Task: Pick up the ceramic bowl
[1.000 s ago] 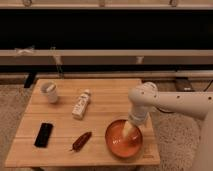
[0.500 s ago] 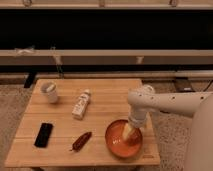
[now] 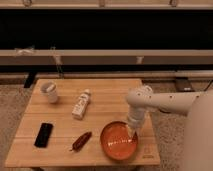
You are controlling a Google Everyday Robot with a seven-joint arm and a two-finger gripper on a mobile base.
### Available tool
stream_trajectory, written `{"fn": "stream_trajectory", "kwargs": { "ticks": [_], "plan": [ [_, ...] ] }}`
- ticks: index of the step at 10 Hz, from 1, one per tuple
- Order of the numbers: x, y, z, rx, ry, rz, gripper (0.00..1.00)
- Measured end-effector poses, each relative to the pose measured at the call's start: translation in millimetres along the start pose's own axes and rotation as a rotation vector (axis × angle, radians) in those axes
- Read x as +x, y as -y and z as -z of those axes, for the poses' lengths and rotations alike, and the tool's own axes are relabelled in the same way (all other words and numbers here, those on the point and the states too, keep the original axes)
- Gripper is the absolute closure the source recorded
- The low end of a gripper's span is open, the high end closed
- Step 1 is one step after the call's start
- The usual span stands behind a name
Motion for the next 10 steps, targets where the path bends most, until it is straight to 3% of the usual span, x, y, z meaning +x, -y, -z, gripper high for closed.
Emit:
{"fn": "stream_trajectory", "kwargs": {
  "ticks": [1, 3, 6, 10],
  "plan": [
    [-1.6, 0.0, 6.1, -0.007, 0.006, -0.003, 0.88],
    [-4.9, 1.3, 24.4, -0.012, 0.031, -0.008, 1.00],
    [-8.1, 4.7, 61.3, -0.035, 0.091, -0.018, 1.00],
    [-8.7, 11.9, 106.5, -0.114, 0.197, -0.027, 1.00]
  ]
}}
